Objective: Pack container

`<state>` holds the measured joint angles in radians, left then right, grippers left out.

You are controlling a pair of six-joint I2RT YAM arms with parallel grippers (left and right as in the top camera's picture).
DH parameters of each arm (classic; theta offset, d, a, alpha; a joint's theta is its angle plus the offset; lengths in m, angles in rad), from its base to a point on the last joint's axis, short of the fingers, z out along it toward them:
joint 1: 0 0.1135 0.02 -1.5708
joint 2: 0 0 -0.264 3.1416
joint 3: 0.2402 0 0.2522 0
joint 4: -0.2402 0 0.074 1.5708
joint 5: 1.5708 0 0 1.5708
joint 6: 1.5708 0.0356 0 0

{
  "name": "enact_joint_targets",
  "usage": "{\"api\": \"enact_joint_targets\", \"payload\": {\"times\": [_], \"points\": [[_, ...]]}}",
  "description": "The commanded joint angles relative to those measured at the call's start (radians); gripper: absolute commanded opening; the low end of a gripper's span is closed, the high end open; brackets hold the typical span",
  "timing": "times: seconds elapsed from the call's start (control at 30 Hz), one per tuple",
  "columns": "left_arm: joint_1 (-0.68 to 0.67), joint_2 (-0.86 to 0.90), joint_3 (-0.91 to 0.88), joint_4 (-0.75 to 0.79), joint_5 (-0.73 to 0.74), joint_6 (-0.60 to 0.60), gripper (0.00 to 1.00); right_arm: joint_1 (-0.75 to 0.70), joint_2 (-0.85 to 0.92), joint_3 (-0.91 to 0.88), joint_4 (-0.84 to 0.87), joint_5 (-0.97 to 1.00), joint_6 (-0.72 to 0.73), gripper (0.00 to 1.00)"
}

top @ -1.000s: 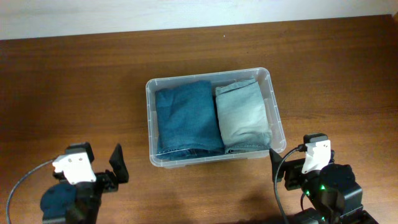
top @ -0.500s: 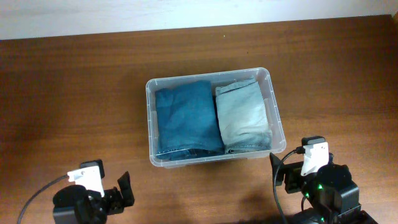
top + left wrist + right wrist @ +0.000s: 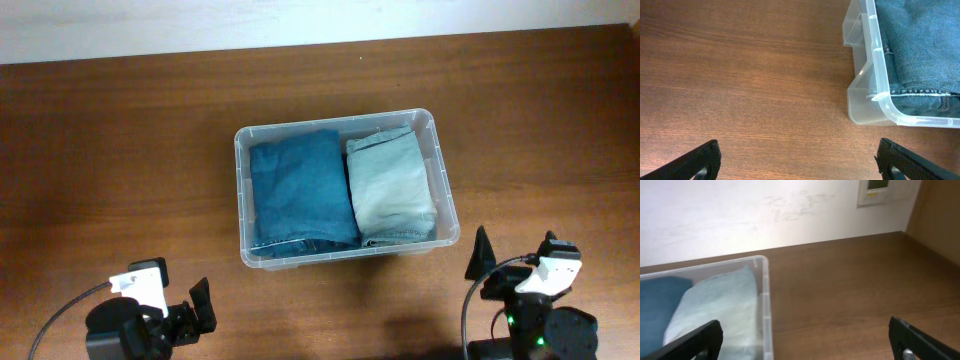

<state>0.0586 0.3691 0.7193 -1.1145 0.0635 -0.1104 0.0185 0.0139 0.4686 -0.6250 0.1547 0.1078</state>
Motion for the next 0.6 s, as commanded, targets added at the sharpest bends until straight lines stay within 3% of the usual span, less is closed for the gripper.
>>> {"api": "enact_joint_targets", "payload": {"times": [0.0,0.2,0.57], "points": [[-0.002,-0.005,-0.003,0.0,0.011,-0.008,0.99,-0.026,-0.01,-0.079,0.095,0.006,-0.022,0.98],[-0.002,-0.005,-0.003,0.0,0.011,-0.008,0.99,-0.047,-0.01,-0.249,0.25,-0.097,-0.026,0.98],[-0.002,-0.005,-0.003,0.0,0.011,-0.008,1.0,-0.045,-0.01,-0.354,0.24,-0.124,-0.022,0.98]]}}
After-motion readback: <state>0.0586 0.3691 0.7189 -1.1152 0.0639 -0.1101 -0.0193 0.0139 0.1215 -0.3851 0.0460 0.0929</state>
